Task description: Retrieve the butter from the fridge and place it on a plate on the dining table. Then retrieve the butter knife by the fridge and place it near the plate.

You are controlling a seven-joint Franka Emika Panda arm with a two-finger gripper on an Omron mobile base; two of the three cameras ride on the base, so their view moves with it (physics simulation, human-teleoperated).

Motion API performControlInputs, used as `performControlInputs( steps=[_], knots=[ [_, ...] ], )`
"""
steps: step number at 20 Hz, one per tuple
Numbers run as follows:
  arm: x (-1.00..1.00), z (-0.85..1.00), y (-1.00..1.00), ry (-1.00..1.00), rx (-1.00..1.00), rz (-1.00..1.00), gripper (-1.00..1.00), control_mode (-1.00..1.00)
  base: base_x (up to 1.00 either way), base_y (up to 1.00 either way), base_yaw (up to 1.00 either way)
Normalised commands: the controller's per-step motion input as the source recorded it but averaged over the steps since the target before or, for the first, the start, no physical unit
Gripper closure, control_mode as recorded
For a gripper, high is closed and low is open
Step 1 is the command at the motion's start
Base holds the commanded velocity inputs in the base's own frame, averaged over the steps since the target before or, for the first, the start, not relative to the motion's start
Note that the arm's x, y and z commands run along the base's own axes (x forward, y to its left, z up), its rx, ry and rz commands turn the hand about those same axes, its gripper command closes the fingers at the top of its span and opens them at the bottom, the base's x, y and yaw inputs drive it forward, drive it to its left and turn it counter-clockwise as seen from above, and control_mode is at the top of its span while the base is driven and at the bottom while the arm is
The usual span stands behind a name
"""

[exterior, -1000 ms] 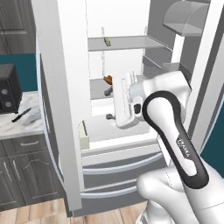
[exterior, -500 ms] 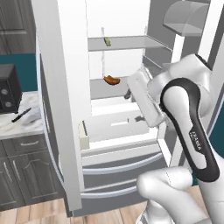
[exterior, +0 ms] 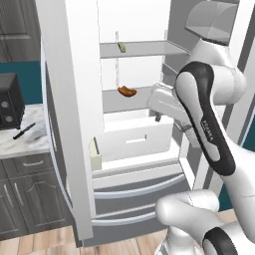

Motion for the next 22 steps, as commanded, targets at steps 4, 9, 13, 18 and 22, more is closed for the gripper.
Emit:
performControlInputs(
  steps=[4, 9, 13, 18, 22],
  knots=[
    [0.00, -0.43, -0.34, -0.05, -0.55, 0.75, -1.00, -1.00, 0.00, 0.00, 0.00],
    [-0.39, -0.41, -0.41, -0.30, -0.43, 0.68, -1.00, -1.00, 0.00, 0.00, 0.00],
    [-0.20, -0.04, -0.33, -0.21, 0.05, 0.37, -1.00, -1.00, 0.00, 0.00, 0.00],
    [0.01, -0.03, -0.15, 0.04, 0.27, 0.00, -1.00, -1.00, 0.00, 0.00, 0.00],
    [0.00, 0.00, -0.01, 0.08, 0.20, -0.11, -1.00, -1.00, 0.00, 0.00, 0.00]
  ],
)
